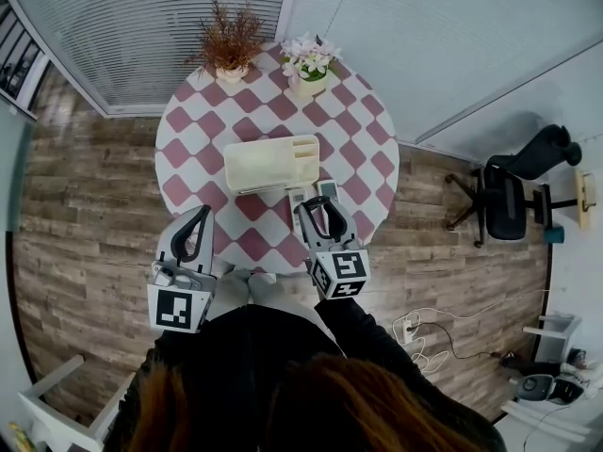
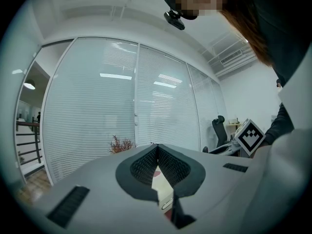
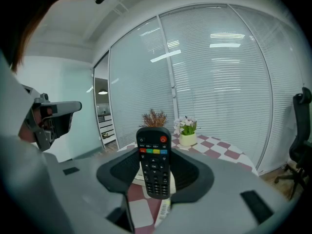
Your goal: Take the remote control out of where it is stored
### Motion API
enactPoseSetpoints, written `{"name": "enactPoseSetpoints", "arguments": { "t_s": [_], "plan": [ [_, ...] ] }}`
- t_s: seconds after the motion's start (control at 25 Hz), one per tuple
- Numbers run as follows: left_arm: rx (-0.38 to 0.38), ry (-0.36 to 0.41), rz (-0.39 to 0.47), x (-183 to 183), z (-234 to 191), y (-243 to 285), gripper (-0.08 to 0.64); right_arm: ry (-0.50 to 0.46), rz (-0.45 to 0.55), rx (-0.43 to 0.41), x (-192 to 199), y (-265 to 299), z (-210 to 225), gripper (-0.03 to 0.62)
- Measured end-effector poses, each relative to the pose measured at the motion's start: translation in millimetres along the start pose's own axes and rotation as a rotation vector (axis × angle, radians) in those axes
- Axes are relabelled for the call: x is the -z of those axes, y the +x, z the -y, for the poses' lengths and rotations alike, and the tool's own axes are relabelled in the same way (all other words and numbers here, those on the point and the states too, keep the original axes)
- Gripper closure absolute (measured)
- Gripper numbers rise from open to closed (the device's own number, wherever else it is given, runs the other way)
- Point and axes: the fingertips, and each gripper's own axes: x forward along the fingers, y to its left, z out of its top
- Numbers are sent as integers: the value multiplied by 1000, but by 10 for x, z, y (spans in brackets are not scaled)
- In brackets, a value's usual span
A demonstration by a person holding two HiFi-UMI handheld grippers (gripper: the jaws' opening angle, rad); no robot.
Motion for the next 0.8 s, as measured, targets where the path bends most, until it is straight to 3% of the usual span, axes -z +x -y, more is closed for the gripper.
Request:
{"name": "enactPoseSetpoints", "arguments": {
  "t_s": [0.8],
  "plan": [
    [-6, -10, -6, 28, 60, 8, 554, -12, -264, -136, 952, 28, -413, 388]
  ]
}}
